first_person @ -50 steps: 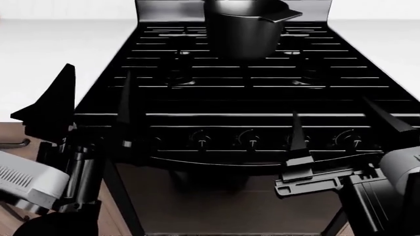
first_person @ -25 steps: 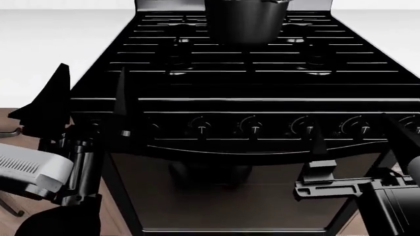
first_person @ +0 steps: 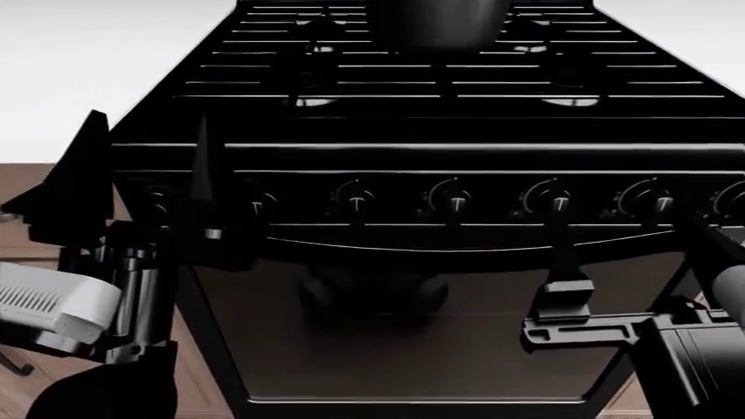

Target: Frozen meat rests on a plate on the counter. Retrieve the meat and place it in a pot on a burner. Then turn the burner on.

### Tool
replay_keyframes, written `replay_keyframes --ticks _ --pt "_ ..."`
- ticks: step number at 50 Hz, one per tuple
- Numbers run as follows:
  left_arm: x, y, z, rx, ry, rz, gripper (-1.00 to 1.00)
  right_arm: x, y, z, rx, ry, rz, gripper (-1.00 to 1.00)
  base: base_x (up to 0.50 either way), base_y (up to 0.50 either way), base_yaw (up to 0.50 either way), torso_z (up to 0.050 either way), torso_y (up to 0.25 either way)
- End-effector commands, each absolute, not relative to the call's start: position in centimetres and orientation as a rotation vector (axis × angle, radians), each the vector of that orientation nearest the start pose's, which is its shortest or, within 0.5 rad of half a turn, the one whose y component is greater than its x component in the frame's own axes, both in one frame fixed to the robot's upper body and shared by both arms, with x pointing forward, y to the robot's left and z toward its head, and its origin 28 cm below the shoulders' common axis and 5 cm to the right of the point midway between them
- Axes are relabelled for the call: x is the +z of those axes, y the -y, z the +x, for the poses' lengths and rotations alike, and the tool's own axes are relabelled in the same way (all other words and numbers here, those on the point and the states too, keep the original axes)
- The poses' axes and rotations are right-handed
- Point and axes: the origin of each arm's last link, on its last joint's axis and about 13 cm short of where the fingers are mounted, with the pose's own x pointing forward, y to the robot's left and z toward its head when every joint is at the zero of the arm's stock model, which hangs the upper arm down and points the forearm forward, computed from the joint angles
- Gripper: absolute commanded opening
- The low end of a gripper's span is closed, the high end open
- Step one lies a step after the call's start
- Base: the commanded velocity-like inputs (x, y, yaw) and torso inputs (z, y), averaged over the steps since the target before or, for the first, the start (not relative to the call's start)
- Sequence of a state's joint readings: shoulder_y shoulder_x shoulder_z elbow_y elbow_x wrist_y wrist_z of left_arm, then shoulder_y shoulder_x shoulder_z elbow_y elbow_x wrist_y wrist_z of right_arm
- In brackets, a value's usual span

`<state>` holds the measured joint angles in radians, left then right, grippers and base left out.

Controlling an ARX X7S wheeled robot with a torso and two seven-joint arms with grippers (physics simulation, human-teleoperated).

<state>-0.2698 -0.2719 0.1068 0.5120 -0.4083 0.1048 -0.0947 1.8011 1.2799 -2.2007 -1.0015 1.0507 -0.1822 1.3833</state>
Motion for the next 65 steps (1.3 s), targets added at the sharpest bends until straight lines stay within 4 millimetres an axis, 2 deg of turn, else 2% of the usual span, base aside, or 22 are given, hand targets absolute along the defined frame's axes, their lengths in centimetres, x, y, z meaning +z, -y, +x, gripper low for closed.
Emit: replay_keyframes --ticks 1,27,35,41,45,57,65 --pt "18.2 -22.0 23.4 -0.203 0.808 -0.171 1.0 22.3 12.5 13.7 -0.012 0.172 -0.122 1.0 0.0 0.0 0.0 -0.05 0.0" --pt "18.3 -22.0 23.0 -0.208 0.847 -0.197 1.0 22.2 12.5 13.8 -0.011 0.171 -0.087 1.0 0.0 0.0 0.0 -0.05 0.0" --pt "18.4 -22.0 22.8 -0.207 0.857 -0.204 1.0 22.3 12.5 14.1 -0.028 0.189 -0.104 1.0 0.0 0.0 0.0 0.0 0.0" --pt "18.2 -21.9 22.9 -0.212 0.843 -0.203 1.0 23.3 12.4 14.3 -0.062 0.261 -0.119 1.0 0.0 0.0 0.0 0.0 0.0" --pt "18.0 -21.9 22.9 -0.214 0.834 -0.201 1.0 23.9 12.3 14.5 -0.07 0.25 -0.11 1.0 0.0 0.0 0.0 0.0 0.0" --pt "17.9 -21.9 23.1 -0.215 0.814 -0.21 1.0 25.7 12.1 15.5 -0.097 0.121 -0.049 1.0 0.0 0.0 0.0 0.0 0.0" --pt "17.7 -21.8 23.1 -0.215 0.801 -0.212 1.0 26.8 12.2 16.2 -0.101 0.031 -0.068 1.0 0.0 0.0 0.0 0.0 0.0"
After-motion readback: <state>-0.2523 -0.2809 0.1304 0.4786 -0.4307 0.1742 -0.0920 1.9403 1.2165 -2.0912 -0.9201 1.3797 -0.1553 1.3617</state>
